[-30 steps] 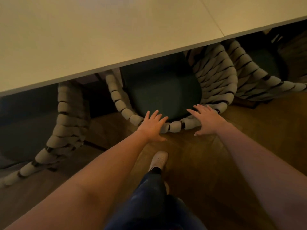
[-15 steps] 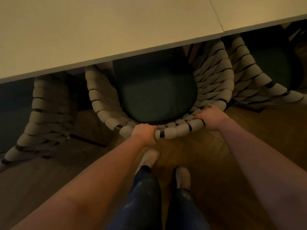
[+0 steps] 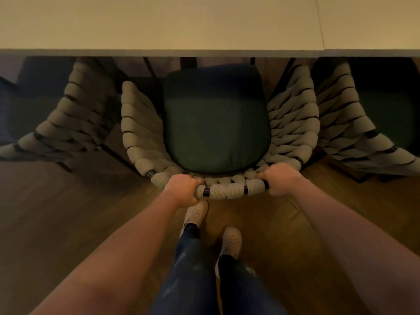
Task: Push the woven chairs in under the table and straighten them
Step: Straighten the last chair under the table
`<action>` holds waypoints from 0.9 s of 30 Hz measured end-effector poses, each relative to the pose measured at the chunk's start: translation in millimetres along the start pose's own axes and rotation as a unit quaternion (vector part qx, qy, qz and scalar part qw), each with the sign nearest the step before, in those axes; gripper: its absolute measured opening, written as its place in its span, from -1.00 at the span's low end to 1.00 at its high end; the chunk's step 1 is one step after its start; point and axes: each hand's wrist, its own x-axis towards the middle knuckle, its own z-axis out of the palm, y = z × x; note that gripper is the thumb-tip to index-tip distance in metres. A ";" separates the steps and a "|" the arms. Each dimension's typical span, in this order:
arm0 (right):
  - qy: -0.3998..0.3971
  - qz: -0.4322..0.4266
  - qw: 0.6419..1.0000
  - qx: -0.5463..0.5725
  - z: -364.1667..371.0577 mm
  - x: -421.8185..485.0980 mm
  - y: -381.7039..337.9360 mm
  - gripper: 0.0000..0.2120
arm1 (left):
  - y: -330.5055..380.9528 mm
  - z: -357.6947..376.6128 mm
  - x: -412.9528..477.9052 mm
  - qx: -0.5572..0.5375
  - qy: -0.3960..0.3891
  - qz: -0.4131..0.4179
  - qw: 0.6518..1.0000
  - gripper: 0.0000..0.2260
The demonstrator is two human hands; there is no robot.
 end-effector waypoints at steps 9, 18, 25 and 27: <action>-0.014 -0.036 0.999 -0.027 4.1 -0.2 -17.0 -0.59 | -19.5 9.5 -25.8 0.034 -0.038 -0.005 0.999 -0.72; -0.001 -0.027 1.000 -0.012 -17.0 33.7 -34.0 -0.62 | -66.1 -14.3 -10.1 0.053 -0.059 0.008 0.997 -0.65; -0.001 0.000 1.000 0.000 -38.1 53.9 -40.9 -0.63 | -92.6 -30.8 11.3 0.056 -0.078 -0.002 0.995 -0.58; 0.000 0.007 1.000 0.008 -43.6 61.4 -41.4 -0.64 | -100.2 -36.4 19.2 0.064 -0.071 -0.004 0.995 -0.58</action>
